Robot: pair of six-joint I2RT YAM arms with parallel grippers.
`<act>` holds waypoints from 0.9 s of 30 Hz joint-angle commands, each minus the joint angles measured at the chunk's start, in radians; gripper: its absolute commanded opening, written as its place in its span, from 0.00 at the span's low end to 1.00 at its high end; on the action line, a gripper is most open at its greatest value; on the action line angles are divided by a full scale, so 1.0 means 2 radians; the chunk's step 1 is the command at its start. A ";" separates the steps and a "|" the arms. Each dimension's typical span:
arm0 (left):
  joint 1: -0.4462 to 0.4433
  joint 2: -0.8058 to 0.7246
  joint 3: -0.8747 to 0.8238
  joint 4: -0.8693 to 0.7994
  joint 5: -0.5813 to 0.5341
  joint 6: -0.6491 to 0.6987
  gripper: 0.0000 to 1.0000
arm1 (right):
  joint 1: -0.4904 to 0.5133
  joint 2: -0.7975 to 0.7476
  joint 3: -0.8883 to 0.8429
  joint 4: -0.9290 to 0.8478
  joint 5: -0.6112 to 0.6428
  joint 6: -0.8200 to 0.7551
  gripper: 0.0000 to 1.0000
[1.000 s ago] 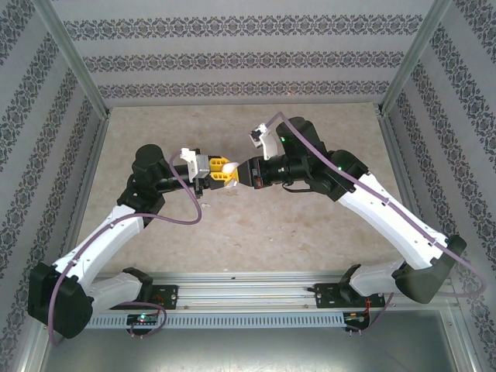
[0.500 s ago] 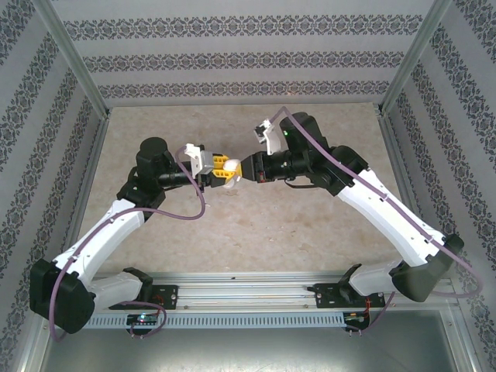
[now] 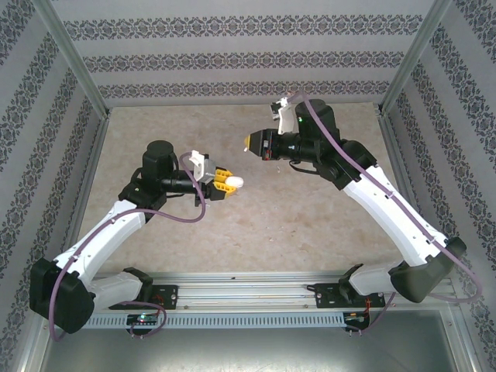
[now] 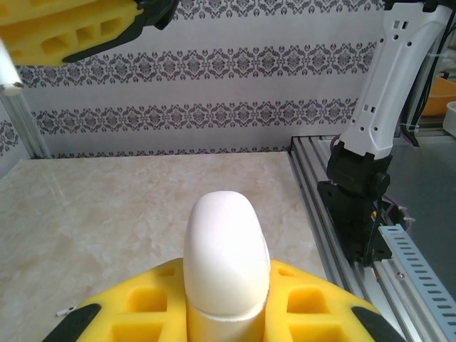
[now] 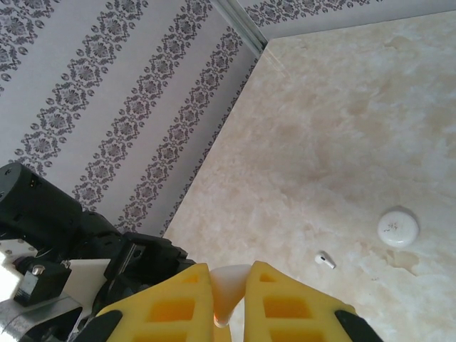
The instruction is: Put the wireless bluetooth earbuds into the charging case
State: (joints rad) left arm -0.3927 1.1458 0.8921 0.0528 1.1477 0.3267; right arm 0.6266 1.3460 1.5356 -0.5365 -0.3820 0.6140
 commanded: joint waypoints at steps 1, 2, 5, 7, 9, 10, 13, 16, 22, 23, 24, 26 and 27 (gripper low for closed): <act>0.003 0.004 -0.001 0.038 0.000 -0.046 0.00 | 0.009 -0.025 -0.022 -0.002 0.012 -0.011 0.12; 0.005 0.004 -0.004 0.048 -0.003 -0.055 0.00 | 0.009 -0.028 -0.031 -0.009 0.019 -0.011 0.12; 0.008 0.005 -0.010 0.060 -0.018 -0.069 0.00 | 0.005 -0.028 -0.061 -0.032 0.038 -0.001 0.12; 0.009 0.003 -0.010 0.053 -0.030 -0.068 0.00 | 0.001 -0.017 -0.079 -0.045 0.043 0.005 0.12; 0.010 0.001 -0.007 0.036 -0.042 -0.064 0.00 | -0.004 -0.003 -0.099 -0.049 0.045 0.014 0.12; 0.010 -0.001 -0.007 0.027 -0.047 -0.060 0.00 | -0.007 0.006 -0.113 -0.048 0.044 0.018 0.12; 0.011 -0.005 -0.010 0.006 -0.059 -0.052 0.00 | -0.012 0.042 -0.147 -0.050 0.050 0.021 0.12; 0.012 -0.008 -0.018 -0.002 -0.068 -0.053 0.00 | -0.019 0.086 -0.184 -0.037 0.044 0.019 0.12; 0.013 -0.011 -0.039 0.003 -0.084 -0.078 0.00 | -0.025 0.167 -0.236 0.011 0.033 0.017 0.13; 0.013 -0.010 -0.043 0.007 -0.085 -0.085 0.00 | -0.025 0.175 -0.240 0.016 0.033 0.016 0.15; 0.014 -0.011 -0.048 0.012 -0.087 -0.092 0.00 | -0.025 0.183 -0.243 0.019 0.031 0.016 0.18; 0.014 -0.011 -0.057 0.018 -0.089 -0.104 0.00 | -0.025 0.193 -0.248 0.022 0.030 0.014 0.26; 0.014 -0.012 -0.061 0.020 -0.093 -0.108 0.00 | -0.025 0.195 -0.249 0.022 0.030 0.014 0.31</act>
State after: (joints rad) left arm -0.3775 1.1454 0.7883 0.0669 0.9771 0.1635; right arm 0.5842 1.7325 1.0462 -0.5323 -0.3080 0.6445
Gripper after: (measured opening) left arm 0.206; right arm 0.294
